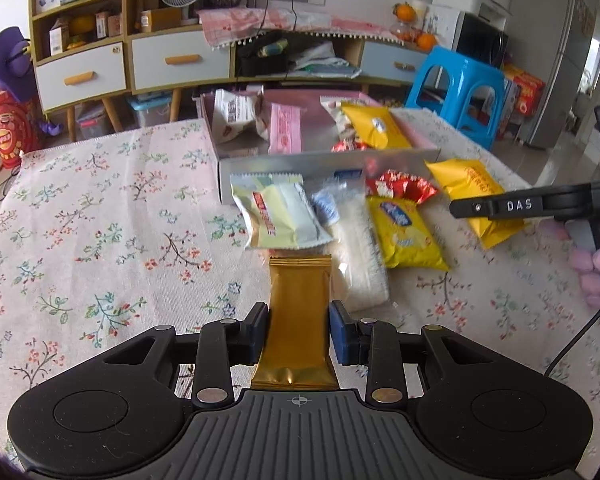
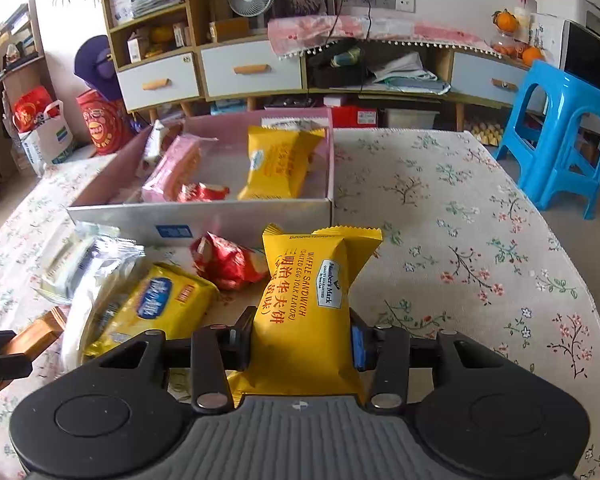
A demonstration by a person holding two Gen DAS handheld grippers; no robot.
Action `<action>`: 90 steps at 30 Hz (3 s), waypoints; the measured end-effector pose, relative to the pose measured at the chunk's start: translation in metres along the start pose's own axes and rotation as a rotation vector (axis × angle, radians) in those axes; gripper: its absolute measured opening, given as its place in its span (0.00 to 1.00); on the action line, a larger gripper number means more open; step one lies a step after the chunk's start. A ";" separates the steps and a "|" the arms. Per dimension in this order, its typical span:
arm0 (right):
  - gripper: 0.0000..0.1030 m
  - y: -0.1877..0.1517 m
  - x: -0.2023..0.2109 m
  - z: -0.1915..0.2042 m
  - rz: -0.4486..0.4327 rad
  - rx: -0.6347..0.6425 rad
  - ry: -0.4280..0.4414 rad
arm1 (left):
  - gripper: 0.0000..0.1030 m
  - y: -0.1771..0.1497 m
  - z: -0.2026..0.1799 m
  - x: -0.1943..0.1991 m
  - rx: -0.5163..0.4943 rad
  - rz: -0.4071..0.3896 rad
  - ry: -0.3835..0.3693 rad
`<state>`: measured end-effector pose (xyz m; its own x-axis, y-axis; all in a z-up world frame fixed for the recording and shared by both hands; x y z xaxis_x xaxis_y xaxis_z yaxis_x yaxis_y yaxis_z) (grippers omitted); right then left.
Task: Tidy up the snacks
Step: 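Carry the gold bar with the left tool while the right tool carries the yellow bag into the box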
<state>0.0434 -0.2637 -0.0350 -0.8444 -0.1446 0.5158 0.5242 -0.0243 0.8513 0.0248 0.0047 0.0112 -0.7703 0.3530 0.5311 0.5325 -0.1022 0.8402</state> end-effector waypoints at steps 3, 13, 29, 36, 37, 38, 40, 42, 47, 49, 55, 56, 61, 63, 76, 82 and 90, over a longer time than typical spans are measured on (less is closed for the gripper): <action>0.33 0.004 0.005 0.004 -0.010 -0.002 0.012 | 0.29 0.006 0.000 0.005 0.011 -0.020 -0.004; 0.33 0.010 0.014 0.012 -0.008 -0.009 0.036 | 0.29 0.016 0.000 0.012 0.048 -0.050 -0.010; 0.33 0.025 0.021 0.032 0.024 -0.048 0.077 | 0.29 0.037 -0.013 0.018 0.066 -0.077 -0.018; 0.33 0.038 0.016 0.041 0.042 -0.082 0.092 | 0.29 0.052 -0.017 0.018 0.075 -0.106 -0.017; 0.33 0.040 0.015 0.042 0.043 -0.082 0.096 | 0.29 0.055 -0.016 0.017 0.079 -0.110 -0.014; 0.33 0.043 0.013 0.044 0.046 -0.083 0.100 | 0.29 0.058 -0.016 0.017 0.083 -0.115 -0.013; 0.33 0.046 0.008 0.045 0.052 -0.098 0.100 | 0.29 0.062 -0.015 0.016 0.090 -0.124 -0.009; 0.33 0.049 0.003 0.045 0.062 -0.126 0.101 | 0.29 0.066 -0.015 0.014 0.096 -0.131 -0.004; 0.33 0.059 -0.007 0.043 0.076 -0.198 0.110 | 0.29 0.073 -0.010 0.005 0.127 -0.131 0.003; 0.33 0.065 -0.011 0.040 0.078 -0.229 0.121 | 0.29 0.075 -0.008 -0.001 0.139 -0.126 0.008; 0.33 0.079 -0.027 0.028 0.049 -0.276 0.159 | 0.29 0.090 0.005 -0.028 0.133 -0.117 0.060; 0.33 0.079 -0.031 0.027 0.042 -0.278 0.163 | 0.29 0.093 0.007 -0.034 0.129 -0.117 0.071; 0.33 0.083 -0.052 0.020 0.032 -0.310 0.191 | 0.29 0.106 0.014 -0.063 0.102 -0.125 0.106; 0.34 0.083 -0.058 0.019 0.028 -0.317 0.213 | 0.29 0.109 0.015 -0.076 0.081 -0.117 0.131; 0.34 0.086 -0.091 0.017 0.025 -0.275 0.255 | 0.29 0.112 0.005 -0.145 -0.042 -0.027 0.227; 0.34 0.087 -0.099 0.017 0.011 -0.277 0.242 | 0.30 0.108 -0.002 -0.156 -0.086 -0.016 0.241; 0.49 0.092 -0.092 0.005 -0.025 -0.331 0.224 | 0.47 0.111 -0.003 -0.150 -0.114 -0.052 0.232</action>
<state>0.1685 -0.2477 -0.0039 -0.8314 -0.3514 0.4304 0.5421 -0.3430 0.7671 0.1983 -0.0618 0.0256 -0.8624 0.1392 0.4867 0.4572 -0.1987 0.8669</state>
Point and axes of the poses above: each gripper's, at about its wrist camera, not at the fingertips, and x roughly against the way its jaws point, z to its left, y to its top, the point moved 2 cm from there along -x, roughly the way its jaws point, and after that the axes turned 12 degrees about -z, right-handed, at the moved point
